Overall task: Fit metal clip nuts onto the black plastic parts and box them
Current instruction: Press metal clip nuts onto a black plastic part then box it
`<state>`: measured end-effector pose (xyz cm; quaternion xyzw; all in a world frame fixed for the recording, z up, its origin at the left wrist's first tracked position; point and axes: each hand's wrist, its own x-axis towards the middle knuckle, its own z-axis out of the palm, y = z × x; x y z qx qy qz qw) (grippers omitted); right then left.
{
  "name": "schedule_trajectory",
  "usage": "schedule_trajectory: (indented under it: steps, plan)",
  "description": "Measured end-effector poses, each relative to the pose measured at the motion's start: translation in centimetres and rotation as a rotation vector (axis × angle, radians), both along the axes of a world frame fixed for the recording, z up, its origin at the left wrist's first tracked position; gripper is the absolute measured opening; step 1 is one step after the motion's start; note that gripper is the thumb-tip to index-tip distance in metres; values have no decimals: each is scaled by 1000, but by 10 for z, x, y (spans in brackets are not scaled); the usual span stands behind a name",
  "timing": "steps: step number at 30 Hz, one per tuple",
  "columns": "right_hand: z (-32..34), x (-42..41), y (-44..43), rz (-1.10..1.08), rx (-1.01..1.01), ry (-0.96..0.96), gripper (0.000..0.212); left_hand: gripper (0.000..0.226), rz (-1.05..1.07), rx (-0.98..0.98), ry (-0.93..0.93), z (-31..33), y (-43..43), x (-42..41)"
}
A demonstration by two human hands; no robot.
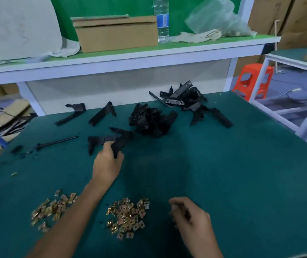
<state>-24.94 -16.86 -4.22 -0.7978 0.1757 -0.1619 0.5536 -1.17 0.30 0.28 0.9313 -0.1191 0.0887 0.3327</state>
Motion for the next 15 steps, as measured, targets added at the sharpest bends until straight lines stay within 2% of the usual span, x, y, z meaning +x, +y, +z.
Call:
schedule_trajectory:
  steps: [2,4,6,9,10,11,12,14,15]
  plan:
    - [0,-1,1,9,-21,-15,28,26,-24,-102,35,1,8,-38]
    - [0,-2,3,-9,-28,-58,35,11,-46,-193,58,2,15,-84]
    - [3,-3,7,-18,-88,-104,61,10,-63,-287,102,5,15,-132]
    - [4,-4,15,-70,-212,-198,107,9,-137,-299,200,10,6,-196]
    - [6,-1,16,-77,-108,-219,113,10,-184,-296,212,11,3,-213]
    - [9,-2,15,-82,-33,-227,109,15,-241,-276,214,12,0,-227]
    - [6,-3,17,-59,115,-262,94,23,-310,-243,207,13,-3,-237]
    - [5,-5,21,-78,181,-297,50,33,-470,-170,198,14,-5,-244]
    - [6,-3,22,-85,355,-257,40,32,-525,-158,182,16,-7,-240]
